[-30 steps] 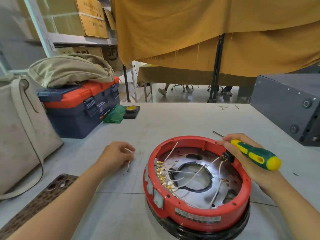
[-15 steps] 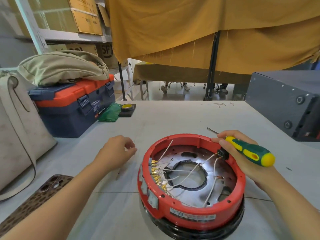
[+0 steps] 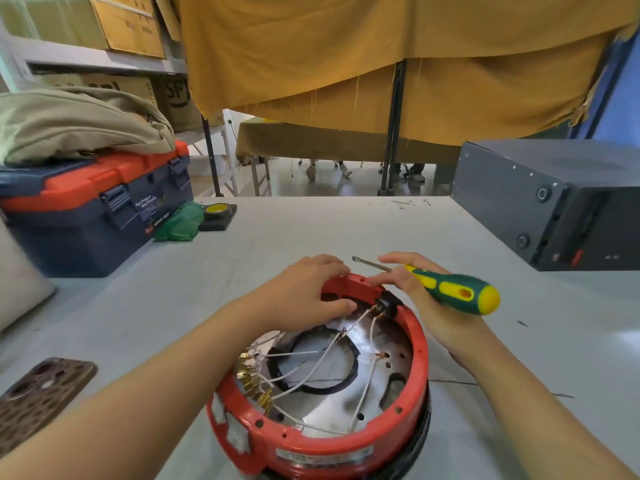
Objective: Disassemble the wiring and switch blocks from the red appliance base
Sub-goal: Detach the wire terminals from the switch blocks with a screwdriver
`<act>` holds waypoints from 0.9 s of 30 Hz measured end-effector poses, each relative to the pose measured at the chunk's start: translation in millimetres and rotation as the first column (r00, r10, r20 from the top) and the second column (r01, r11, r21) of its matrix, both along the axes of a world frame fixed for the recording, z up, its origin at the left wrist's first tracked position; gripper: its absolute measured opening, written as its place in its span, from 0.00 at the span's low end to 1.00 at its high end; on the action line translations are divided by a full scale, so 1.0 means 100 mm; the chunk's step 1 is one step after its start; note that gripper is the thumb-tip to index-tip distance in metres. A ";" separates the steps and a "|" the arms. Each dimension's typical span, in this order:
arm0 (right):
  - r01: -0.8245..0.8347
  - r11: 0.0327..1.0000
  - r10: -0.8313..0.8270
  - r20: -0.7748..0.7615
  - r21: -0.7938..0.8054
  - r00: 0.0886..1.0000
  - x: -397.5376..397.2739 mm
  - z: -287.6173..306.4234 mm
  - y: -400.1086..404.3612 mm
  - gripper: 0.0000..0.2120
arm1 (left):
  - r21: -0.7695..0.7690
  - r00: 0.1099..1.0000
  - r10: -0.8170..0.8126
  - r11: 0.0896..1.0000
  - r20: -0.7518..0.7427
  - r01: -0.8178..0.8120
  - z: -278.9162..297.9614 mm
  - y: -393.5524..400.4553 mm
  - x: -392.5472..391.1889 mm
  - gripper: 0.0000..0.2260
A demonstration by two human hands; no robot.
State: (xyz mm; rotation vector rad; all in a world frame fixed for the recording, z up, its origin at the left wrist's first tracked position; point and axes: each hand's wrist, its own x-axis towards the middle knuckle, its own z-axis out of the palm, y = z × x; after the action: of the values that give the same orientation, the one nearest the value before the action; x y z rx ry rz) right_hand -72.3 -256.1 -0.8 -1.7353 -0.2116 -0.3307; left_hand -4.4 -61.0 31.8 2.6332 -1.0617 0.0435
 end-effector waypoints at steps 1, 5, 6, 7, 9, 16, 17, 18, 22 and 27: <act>0.039 0.999 -0.039 0.037 0.010 0.999 0.03 0.02 -0.03 0.12 | -0.006 1.000 -0.001 1.000 -0.002 0.001 -0.02 -0.02 0.00 0.25; 0.152 0.985 -0.161 0.110 0.087 0.981 0.06 0.22 -0.21 0.12 | 0.001 0.999 -0.023 1.000 0.038 0.023 -0.13 -0.03 -0.04 0.27; 0.130 0.985 -0.142 0.109 0.112 0.984 0.07 0.28 -0.26 0.10 | 0.003 0.998 -0.037 0.999 0.052 0.037 -0.14 -0.02 -0.04 0.26; 0.109 0.986 -0.122 0.104 0.127 0.987 0.08 0.35 -0.30 0.07 | -0.007 0.997 -0.050 0.999 0.054 0.050 -0.15 -0.01 -0.04 0.26; 0.062 0.990 -0.075 0.101 0.130 0.992 0.12 0.49 -0.34 0.05 | -0.051 0.997 -0.069 0.996 0.037 0.071 -0.14 -0.01 -0.04 0.23; -0.122 0.984 0.131 0.062 -0.130 0.989 0.34 0.83 -0.29 0.10 | -0.107 0.994 -0.104 0.989 -0.035 0.099 -0.14 0.00 -0.03 0.21; -0.128 0.977 0.139 0.056 -0.172 0.989 0.37 0.86 -0.27 0.10 | -0.109 0.993 -0.109 0.989 -0.037 0.105 -0.14 0.01 -0.03 0.21; -0.132 0.970 0.147 0.059 -0.202 0.987 0.40 0.89 -0.24 0.10 | -0.107 0.993 -0.114 0.988 -0.034 0.110 -0.14 0.01 -0.02 0.21; -0.119 0.963 0.145 0.092 -0.241 0.985 0.49 0.95 -0.19 0.12 | -0.093 0.992 -0.128 0.988 -0.012 0.126 -0.15 0.02 -0.01 0.21; -0.104 0.965 0.136 0.120 -0.241 0.983 0.51 0.91 -0.19 0.14 | -0.097 0.991 -0.126 0.988 -0.036 0.122 -0.15 0.02 0.00 0.21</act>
State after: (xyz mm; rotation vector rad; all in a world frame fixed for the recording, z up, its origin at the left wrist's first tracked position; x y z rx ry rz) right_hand -21.1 -274.7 90.3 -1.9234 -0.4693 -0.3453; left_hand -4.0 -59.0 17.3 2.4682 -1.1766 0.0112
